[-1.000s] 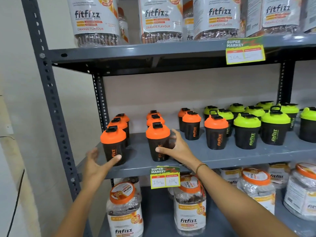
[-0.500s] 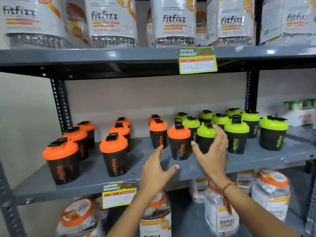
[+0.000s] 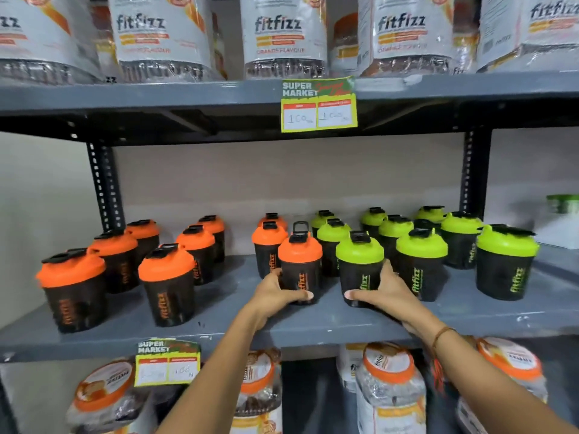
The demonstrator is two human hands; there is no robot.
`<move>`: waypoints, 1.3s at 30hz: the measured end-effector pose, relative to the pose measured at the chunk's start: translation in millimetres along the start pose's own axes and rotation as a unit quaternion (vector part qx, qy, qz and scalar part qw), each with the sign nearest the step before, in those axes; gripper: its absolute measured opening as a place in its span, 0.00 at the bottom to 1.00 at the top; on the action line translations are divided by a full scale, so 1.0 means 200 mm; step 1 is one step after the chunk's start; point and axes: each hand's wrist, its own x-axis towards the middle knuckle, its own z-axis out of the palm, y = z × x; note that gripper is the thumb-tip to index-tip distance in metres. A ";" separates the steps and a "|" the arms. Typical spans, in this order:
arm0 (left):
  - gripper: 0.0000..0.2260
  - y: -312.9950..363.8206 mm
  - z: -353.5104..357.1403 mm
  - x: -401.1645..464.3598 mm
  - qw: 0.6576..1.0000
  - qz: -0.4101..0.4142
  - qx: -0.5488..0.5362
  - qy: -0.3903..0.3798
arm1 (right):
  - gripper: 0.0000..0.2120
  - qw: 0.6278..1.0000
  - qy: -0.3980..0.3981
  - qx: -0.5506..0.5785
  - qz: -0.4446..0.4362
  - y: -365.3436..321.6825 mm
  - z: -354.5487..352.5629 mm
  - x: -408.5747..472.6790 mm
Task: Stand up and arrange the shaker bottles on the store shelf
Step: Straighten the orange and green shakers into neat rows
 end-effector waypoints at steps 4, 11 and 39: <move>0.34 0.02 -0.02 -0.05 0.999 0.004 0.028 0.027 | 0.39 1.000 -0.003 0.011 -0.021 0.03 -0.01 0.00; 0.32 0.01 -0.15 -0.22 0.994 0.004 0.074 0.077 | 0.39 0.999 -0.027 0.030 -0.029 0.03 -0.01 -0.01; 0.46 -0.02 -0.31 -0.28 0.993 -0.022 0.112 -0.012 | 0.55 0.990 -0.052 0.119 -0.048 0.05 -0.05 -0.05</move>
